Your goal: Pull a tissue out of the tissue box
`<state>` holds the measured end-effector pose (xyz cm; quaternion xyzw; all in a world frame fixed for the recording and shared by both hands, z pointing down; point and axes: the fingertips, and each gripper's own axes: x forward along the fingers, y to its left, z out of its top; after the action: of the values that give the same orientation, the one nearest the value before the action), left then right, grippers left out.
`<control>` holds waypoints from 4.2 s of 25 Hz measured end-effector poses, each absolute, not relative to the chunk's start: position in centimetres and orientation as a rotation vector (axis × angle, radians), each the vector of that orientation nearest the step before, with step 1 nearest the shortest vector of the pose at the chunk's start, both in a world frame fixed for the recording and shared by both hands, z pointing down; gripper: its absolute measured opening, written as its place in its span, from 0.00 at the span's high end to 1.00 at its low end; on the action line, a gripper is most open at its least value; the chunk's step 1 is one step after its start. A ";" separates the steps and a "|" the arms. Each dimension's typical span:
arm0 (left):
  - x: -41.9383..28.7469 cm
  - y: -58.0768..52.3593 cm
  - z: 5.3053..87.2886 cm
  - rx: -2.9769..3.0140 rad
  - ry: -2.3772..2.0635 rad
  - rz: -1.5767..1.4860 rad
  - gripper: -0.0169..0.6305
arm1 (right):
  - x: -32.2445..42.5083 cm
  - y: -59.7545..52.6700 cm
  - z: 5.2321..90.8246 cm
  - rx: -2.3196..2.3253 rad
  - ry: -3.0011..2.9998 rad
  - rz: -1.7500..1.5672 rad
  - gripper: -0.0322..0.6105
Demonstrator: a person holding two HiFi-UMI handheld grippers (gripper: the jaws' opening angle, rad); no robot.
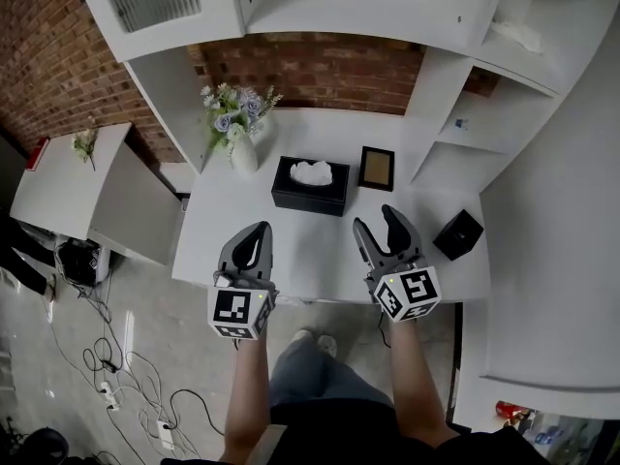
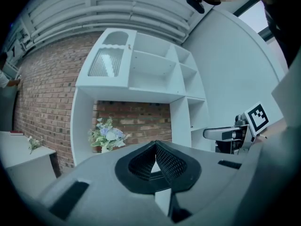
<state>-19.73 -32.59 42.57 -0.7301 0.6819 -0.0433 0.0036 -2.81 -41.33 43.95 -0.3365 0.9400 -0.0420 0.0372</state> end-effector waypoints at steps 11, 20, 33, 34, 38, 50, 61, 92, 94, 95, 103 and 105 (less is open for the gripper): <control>-20.0 -37.9 43.8 -2.373 2.090 -0.162 0.96 | -6.3 -46.2 45.1 -0.997 3.061 -0.085 0.59; -22.8 -39.8 45.6 -2.414 2.134 -0.115 0.96 | -13.3 -52.4 48.7 -0.774 3.510 0.118 0.59; -24.7 -41.9 48.9 -2.466 2.185 -0.131 0.96 | -17.7 -57.3 60.5 -0.274 4.145 0.133 0.59; -24.6 -42.0 49.0 -2.469 2.184 -0.134 0.96 | -17.7 -57.6 61.0 -0.268 4.161 0.122 0.60; -24.7 -42.2 49.1 -2.456 2.196 -0.145 0.96 | -17.6 -58.2 62.2 -0.296 4.197 0.058 0.64; -25.1 -42.3 49.2 -2.437 2.218 -0.145 0.96 | -18.3 -56.9 61.8 -0.330 4.130 0.103 0.94; -24.5 -42.1 48.9 -2.463 2.192 -0.131 0.96 | -18.3 -58.6 57.4 -0.568 3.977 0.235 0.95; -23.2 -41.0 40.5 -2.423 1.985 0.029 0.96 | -9.4 -51.4 35.6 -1.033 3.097 0.200 0.95; -22.9 -41.2 39.3 -2.414 1.958 0.051 0.96 | -7.3 -50.4 34.1 -1.066 2.964 0.127 0.95; -22.7 -41.3 38.7 -2.411 1.947 0.062 0.96 | -6.1 -49.9 33.5 -1.090 2.899 0.096 0.95; -20.7 -42.1 37.2 -2.417 1.880 0.084 0.96 | 2.4 -47.5 34.6 -1.332 2.586 -0.036 0.95; -20.2 -42.3 37.1 -2.420 1.876 0.084 0.96 | 3.7 -47.3 36.1 -1.391 2.577 -0.049 0.95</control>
<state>-20.18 -42.26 37.15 -0.7895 0.6119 0.0273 0.0391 3.75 -47.33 36.05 -0.4724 0.8748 -0.0165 0.1061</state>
